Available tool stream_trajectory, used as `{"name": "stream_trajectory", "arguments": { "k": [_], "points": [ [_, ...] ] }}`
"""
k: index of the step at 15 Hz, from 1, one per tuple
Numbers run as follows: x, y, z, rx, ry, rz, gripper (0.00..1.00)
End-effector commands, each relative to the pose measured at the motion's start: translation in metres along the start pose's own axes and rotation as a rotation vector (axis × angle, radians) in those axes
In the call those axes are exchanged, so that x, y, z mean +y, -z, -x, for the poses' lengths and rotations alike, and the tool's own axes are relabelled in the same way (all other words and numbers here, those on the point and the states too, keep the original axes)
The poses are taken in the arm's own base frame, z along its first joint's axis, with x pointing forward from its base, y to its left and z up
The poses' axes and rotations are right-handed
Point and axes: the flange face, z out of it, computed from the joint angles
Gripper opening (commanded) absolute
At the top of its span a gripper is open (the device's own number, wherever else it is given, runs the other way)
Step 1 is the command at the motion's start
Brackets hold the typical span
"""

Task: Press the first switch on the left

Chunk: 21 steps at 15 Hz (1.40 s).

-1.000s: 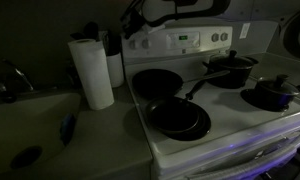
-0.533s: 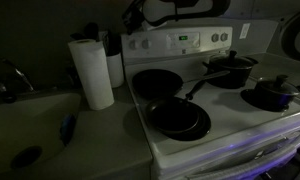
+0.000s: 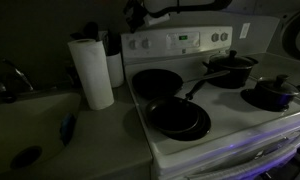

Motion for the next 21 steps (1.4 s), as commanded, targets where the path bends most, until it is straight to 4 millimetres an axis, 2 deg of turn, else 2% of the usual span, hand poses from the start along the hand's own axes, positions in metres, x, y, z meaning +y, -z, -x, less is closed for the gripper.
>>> {"name": "stream_trajectory", "arguments": {
  "k": [1,3,6,8,15,19,20,21],
  "points": [
    [-0.011,0.027,-0.006,-0.095,0.027,-0.054,0.0],
    [-0.017,0.036,-0.004,-0.155,0.018,-0.111,0.0],
    [-0.025,0.058,-0.007,-0.208,-0.042,-0.285,0.0],
    [-0.021,0.067,0.001,-0.31,-0.057,-0.305,0.0],
    [0.009,0.11,0.039,-0.64,0.044,-0.076,0.0],
    [0.017,0.134,0.053,-0.679,0.046,-0.019,0.0],
    [0.019,0.139,0.056,-0.676,0.042,-0.014,0.21],
    [0.02,0.144,0.059,-0.677,0.037,-0.009,0.27]
  ]
}}
